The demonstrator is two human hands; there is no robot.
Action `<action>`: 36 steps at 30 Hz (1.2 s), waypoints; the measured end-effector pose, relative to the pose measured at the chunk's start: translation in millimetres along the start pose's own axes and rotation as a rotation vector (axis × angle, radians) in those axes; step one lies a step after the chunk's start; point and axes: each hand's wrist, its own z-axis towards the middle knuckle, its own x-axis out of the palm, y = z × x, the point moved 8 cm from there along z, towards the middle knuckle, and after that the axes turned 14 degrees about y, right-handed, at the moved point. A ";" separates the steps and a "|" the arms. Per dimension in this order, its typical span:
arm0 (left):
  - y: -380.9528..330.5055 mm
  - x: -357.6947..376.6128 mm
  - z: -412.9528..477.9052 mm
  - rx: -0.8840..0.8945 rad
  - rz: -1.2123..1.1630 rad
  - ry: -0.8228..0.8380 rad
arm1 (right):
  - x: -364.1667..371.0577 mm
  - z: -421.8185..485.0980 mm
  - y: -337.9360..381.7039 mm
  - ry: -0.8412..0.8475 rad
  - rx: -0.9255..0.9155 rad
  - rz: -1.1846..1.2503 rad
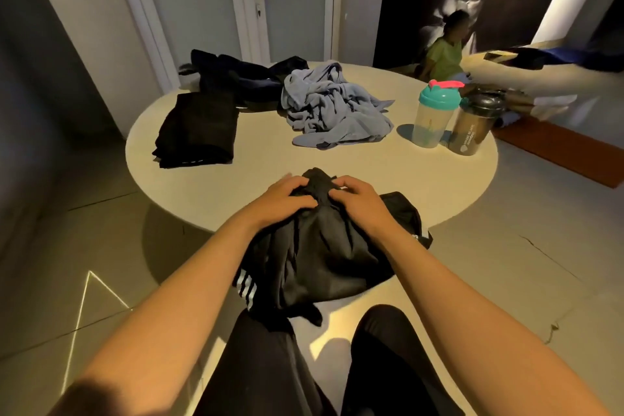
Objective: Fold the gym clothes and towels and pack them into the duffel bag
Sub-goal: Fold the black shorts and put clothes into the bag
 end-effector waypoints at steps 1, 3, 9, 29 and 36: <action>-7.2 9.8 -1.2 0.019 -0.072 0.060 | -4.9 -5.6 -2.6 -0.042 0.038 0.041; -19.2 27.1 -3.1 0.027 -0.078 0.112 | -12.7 -16.0 -3.4 -0.126 0.064 -0.009; -26.2 20.3 -5.7 0.200 -0.064 -0.262 | -33.4 -38.7 4.6 -0.374 0.095 -0.334; 3.5 -81.6 -9.0 0.094 -0.009 -0.628 | -34.7 23.9 5.7 -0.177 0.037 -0.349; -12.0 -94.2 22.1 0.096 -0.186 -0.436 | -70.5 48.5 53.7 -0.292 -0.034 -0.341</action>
